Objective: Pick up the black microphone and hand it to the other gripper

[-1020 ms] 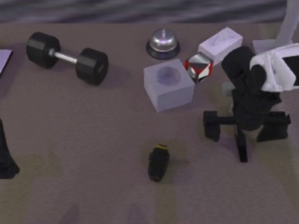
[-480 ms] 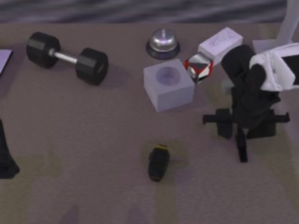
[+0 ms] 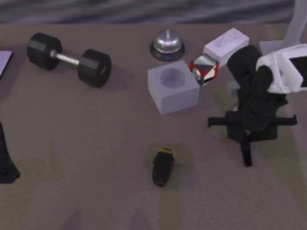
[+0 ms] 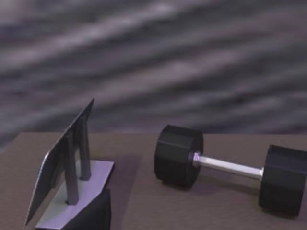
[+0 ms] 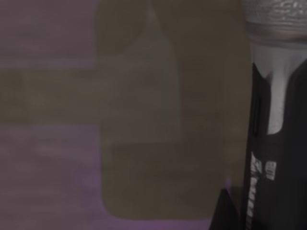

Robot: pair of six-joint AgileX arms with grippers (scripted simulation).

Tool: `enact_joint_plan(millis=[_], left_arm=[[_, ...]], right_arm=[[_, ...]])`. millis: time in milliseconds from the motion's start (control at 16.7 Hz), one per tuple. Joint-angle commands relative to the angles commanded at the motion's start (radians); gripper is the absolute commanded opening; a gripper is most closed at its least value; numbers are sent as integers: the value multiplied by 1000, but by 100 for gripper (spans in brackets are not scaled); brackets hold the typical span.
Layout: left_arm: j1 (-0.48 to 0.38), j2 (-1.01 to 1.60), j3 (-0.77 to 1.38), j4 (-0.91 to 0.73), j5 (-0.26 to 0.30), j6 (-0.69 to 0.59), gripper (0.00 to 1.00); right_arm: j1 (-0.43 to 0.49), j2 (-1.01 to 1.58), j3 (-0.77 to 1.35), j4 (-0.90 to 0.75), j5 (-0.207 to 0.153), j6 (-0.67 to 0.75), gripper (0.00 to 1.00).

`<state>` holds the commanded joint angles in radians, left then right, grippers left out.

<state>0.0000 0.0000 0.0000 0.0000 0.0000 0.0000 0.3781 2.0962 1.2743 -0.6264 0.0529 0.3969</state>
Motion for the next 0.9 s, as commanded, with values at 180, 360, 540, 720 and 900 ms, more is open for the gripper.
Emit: enact_joint_plan(millis=[180, 360, 540, 720, 900], left_arm=[[0, 0, 0, 0, 0, 0, 100], [0, 0, 0, 0, 0, 0, 100], [0, 0, 0, 0, 0, 0, 100], [0, 0, 0, 0, 0, 0, 100], [0, 0, 0, 0, 0, 0, 100]], right_arm=[[3, -7, -12, 62, -21, -18, 0], [4, -34, -47, 212, -70, -57, 0], [3, -77, -107, 443, -138, -111, 0], [1, -131, -186, 730, -218, -176, 0], [-1, -196, -271, 1031, -301, -243, 0]])
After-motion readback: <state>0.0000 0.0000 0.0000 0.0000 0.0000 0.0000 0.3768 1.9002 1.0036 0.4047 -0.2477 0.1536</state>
